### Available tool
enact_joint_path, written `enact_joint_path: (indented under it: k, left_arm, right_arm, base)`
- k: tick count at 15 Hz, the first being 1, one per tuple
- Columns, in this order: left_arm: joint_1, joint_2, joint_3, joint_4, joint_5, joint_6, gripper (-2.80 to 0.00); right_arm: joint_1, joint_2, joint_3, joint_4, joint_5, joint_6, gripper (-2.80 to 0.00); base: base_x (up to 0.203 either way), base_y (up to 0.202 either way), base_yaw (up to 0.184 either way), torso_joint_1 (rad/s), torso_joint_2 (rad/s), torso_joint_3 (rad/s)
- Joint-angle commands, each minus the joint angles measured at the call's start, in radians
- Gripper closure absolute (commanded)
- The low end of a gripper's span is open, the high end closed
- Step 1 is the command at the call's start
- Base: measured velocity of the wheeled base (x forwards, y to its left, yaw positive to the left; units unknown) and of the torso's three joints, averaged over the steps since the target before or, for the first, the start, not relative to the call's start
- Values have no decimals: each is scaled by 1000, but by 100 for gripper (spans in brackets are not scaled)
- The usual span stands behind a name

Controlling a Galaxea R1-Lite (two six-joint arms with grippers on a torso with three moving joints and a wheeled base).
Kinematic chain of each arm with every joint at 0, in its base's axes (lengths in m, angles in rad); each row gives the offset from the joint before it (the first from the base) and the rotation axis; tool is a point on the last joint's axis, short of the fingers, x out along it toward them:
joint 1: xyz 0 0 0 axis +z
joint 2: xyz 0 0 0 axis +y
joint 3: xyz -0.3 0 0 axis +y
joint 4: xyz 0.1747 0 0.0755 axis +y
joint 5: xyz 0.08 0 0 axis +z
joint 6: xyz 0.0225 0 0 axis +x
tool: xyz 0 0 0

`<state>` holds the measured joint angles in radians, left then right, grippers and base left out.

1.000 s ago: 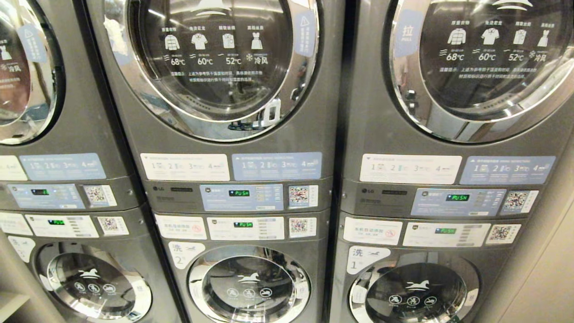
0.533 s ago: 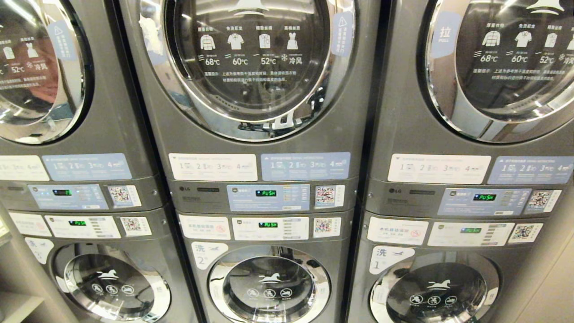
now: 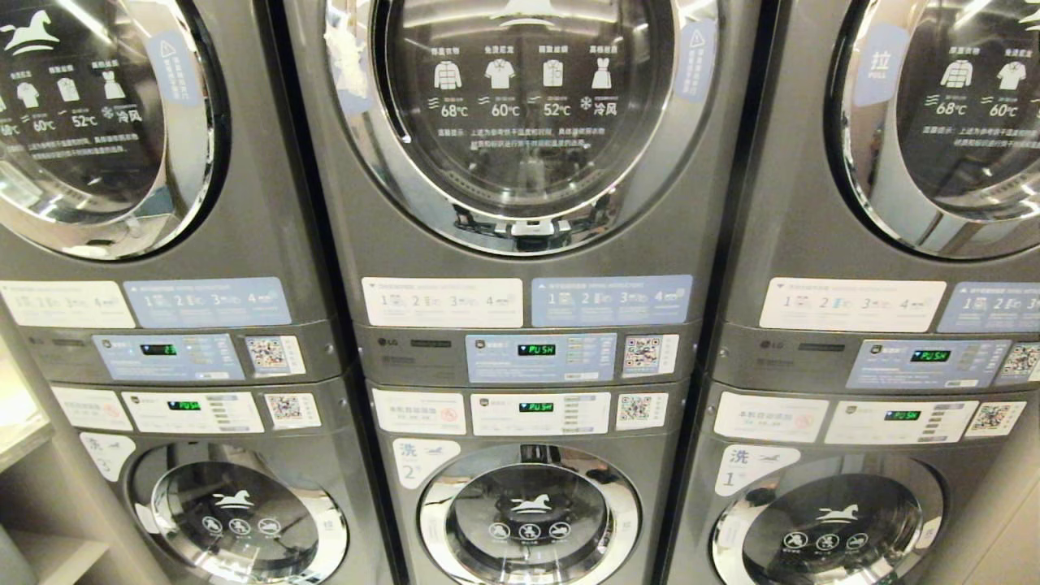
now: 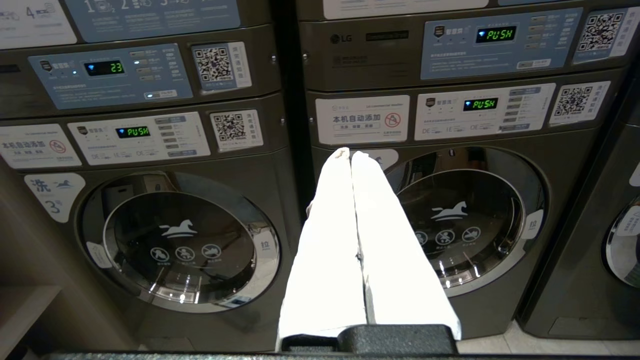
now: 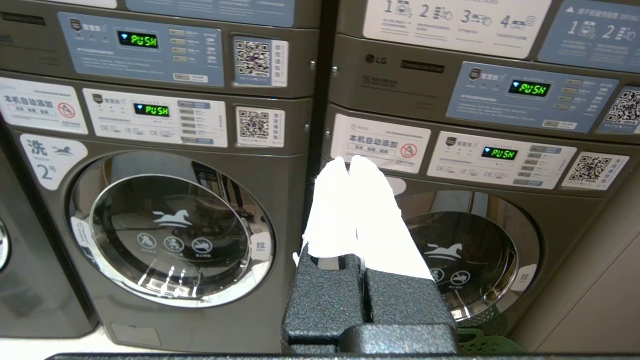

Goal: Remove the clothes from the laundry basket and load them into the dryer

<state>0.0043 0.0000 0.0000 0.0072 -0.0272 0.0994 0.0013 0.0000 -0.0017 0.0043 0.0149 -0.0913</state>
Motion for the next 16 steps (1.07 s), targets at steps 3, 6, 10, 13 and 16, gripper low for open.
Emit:
enact_joint_path:
  k: [3, 6, 10, 13, 16]
  left_arm:
    - [0, -2, 0, 0, 0, 2, 0]
    - [0, -2, 0, 0, 0, 2, 0]
    - [0, -2, 0, 0, 0, 2, 0]
    - [0, -2, 0, 0, 0, 2, 0]
    - [0, -2, 0, 0, 6, -1, 0]
  right_arm:
    - [0, -2, 0, 0, 0, 1, 0]
    - [0, -2, 0, 0, 0, -1, 0]
    - [0, -2, 2, 2, 2, 5, 0]
    - [0, 0, 1, 3, 0, 4, 0]
    - [0, -1, 0, 2, -5, 57, 0]
  base:
    - [0, 77, -4, 3, 4, 1]
    - [0, 0, 0, 0, 0, 0]
    - [0, 0, 0, 0, 0, 0]
    - [0, 0, 0, 0, 0, 0]
    - [0, 0, 0, 0, 0, 0]
